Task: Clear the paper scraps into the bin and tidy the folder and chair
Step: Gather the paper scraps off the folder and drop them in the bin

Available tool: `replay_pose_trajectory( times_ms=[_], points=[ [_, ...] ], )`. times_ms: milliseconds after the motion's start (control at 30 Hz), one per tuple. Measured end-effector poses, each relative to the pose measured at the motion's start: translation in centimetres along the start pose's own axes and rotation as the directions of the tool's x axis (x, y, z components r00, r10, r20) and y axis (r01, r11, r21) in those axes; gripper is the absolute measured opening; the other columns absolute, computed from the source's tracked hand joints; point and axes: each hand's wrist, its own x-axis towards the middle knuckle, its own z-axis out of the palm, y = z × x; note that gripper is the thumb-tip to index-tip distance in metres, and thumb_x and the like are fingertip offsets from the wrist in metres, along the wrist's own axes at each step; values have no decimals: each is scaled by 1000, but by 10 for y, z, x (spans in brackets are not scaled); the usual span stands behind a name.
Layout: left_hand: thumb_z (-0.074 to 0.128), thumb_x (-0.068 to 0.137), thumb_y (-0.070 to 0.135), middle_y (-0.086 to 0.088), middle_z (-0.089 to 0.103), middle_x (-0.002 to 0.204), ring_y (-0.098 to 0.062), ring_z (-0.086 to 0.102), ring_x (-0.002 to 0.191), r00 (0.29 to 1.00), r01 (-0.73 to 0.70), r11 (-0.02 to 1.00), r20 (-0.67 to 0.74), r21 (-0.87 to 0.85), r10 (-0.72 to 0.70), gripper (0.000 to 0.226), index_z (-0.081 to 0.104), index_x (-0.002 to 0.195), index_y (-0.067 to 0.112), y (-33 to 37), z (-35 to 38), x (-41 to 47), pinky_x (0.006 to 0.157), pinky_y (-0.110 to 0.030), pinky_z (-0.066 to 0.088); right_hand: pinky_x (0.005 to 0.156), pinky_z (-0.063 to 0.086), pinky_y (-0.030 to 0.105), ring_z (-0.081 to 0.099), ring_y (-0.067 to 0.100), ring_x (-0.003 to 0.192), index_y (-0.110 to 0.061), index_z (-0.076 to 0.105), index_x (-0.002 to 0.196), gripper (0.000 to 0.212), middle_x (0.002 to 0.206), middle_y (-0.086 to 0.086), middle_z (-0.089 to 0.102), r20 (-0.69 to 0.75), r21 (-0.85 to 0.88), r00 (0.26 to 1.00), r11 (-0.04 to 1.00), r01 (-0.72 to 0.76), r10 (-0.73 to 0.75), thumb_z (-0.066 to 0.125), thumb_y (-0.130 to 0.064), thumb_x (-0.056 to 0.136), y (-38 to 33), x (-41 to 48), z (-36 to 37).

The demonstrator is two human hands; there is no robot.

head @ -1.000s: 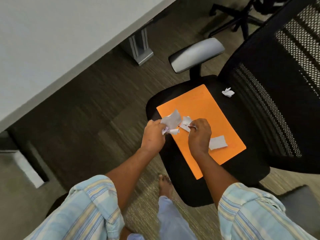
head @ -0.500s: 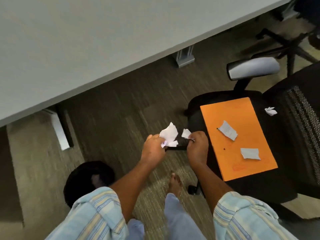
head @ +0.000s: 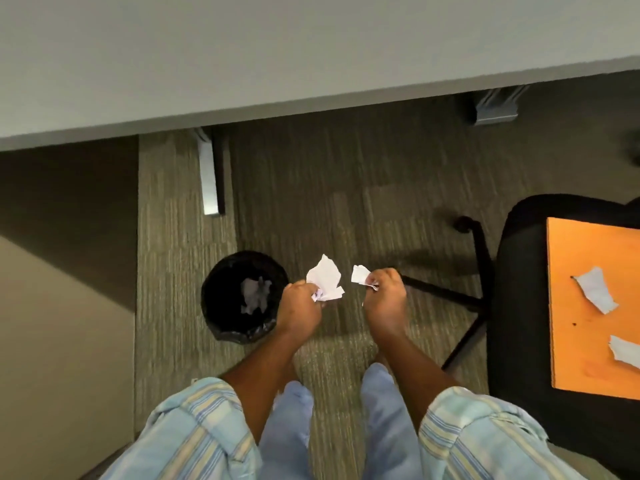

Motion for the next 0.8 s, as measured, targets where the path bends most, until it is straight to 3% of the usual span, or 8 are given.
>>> replay_pose_trajectory(
  times_ms=[133,267,367,533,700,800],
  points=[
    [64,75,2,-22,68,87,-36,61,83,990,135,988,-25,-75,-137,5,68,77,0,-58,-21,-3,73,-44,49,68,33,21,56,29,77,2,65,75,21,86,19,59,96,-44,995,999,13,-8,54,20,73,-18,-20,53],
    [69,77,7,-18,68,95,-33,63,88,948,316,934,18,-166,-317,10,65,86,4,-115,-33,2,67,-31,44,69,39,23,55,23,77,-3,66,76,24,90,15,58,215,-77,977,997,13,4,55,18,74,-34,-35,113],
    [74,75,13,-18,69,99,-32,63,92,914,403,892,47,-206,-402,24,65,94,2,-158,-38,7,70,-31,44,70,41,25,55,22,77,-5,68,77,28,91,14,59,319,-119,947,991,69,-28,55,20,71,-40,-42,159],
    [77,73,19,-21,67,102,-35,62,96,883,469,856,81,-218,-463,37,63,100,-2,-225,-36,15,69,-31,40,69,43,29,58,30,79,-3,69,79,23,86,15,59,451,-125,891,984,125,-55,57,16,72,-53,-42,227],
    [78,73,23,-19,67,109,-31,62,100,867,498,843,135,-201,-480,48,60,110,-1,-265,-33,34,72,-28,40,64,33,15,62,27,78,-2,69,75,20,83,17,68,482,-88,874,989,117,-60,53,11,76,-60,-39,273],
    [78,72,23,-18,67,108,-31,62,98,867,496,852,164,-170,-471,47,60,109,1,-282,-29,53,68,-27,37,74,43,21,64,24,88,-1,68,86,21,94,15,69,557,-114,830,986,123,-39,48,8,83,-54,-36,296]
  ],
)
